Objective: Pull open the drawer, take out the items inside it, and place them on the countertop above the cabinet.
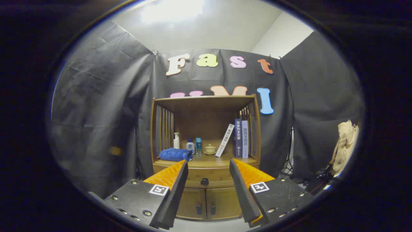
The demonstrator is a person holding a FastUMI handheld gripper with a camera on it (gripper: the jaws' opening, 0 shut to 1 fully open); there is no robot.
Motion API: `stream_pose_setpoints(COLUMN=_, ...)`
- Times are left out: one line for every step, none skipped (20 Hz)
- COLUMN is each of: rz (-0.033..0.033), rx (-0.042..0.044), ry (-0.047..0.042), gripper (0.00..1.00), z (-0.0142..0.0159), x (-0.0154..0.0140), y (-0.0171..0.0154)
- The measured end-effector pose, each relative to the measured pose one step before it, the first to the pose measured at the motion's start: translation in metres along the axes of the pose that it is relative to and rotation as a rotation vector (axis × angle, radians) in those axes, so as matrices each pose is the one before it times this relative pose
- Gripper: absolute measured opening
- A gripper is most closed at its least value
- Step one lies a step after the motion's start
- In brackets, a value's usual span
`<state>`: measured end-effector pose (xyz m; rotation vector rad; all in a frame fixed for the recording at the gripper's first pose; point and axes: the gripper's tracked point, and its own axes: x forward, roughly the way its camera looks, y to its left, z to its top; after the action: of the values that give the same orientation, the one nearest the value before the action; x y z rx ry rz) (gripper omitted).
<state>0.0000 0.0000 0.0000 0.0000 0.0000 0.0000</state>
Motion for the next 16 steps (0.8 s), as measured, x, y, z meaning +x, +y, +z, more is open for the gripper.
stream_pose_setpoints(rz=0.00240, rx=0.00324, ry=0.00298, gripper=0.77, z=-0.00087, x=0.00022, y=0.00203)
stream_pose_setpoints(rz=0.00472, rx=0.00356, ry=0.00527, gripper=0.77, z=-0.00218, x=0.00029, y=0.00309)
stream_pose_setpoints(rz=0.00591, rx=0.00298, ry=0.00487, gripper=0.77, z=-0.00156, x=0.00013, y=0.00341)
stream_pose_setpoints(rz=0.00633, rx=0.00412, ry=0.00534, gripper=0.77, z=-0.00151, x=0.00075, y=0.00366)
stream_pose_setpoints(rz=0.00426, rx=0.00271, ry=0.00350, gripper=0.77, z=-0.00061, x=0.00006, y=0.00189)
stream_pose_setpoints(rz=0.00327, rx=0.00331, ry=0.00517, gripper=0.77, z=-0.00225, x=0.00021, y=0.00100)
stream_pose_setpoints(rz=0.00321, rx=0.00256, ry=0.00446, gripper=0.77, z=-0.00126, x=0.00041, y=0.00151)
stream_pose_setpoints(rz=0.00048, rx=-0.00019, ry=0.00453, gripper=0.77, z=-0.00142, x=0.00096, y=0.00052)
stream_pose_setpoints(rz=0.00395, rx=-0.00039, ry=0.00468, gripper=0.77, z=-0.00175, x=0.00043, y=0.00060)
stream_pose_setpoints(rz=0.00002, rx=-0.00012, ry=0.00242, gripper=0.77, z=-0.00189, x=0.00068, y=0.00046)
stream_pose_setpoints(rz=-0.00579, rx=-0.00080, ry=0.00412, gripper=0.77, z=-0.00192, x=0.00138, y=-0.00164)
stream_pose_setpoints(rz=-0.00787, rx=-0.00330, ry=0.00601, gripper=0.77, z=-0.00296, x=0.00134, y=-0.00216)
stream_pose_setpoints(rz=-0.00897, rx=-0.00597, ry=0.00553, gripper=0.76, z=-0.00241, x=0.00093, y=-0.00120)
stream_pose_setpoints(rz=-0.01147, rx=-0.00695, ry=0.00982, gripper=0.76, z=-0.00377, x=0.00219, y=-0.00221)
stream_pose_setpoints(rz=-0.00618, rx=-0.00485, ry=0.01567, gripper=0.76, z=-0.00485, x=0.00265, y=-0.00056)
stream_pose_setpoints(rz=0.00069, rx=-0.00150, ry=0.01690, gripper=0.76, z=-0.00566, x=0.00308, y=0.00111)
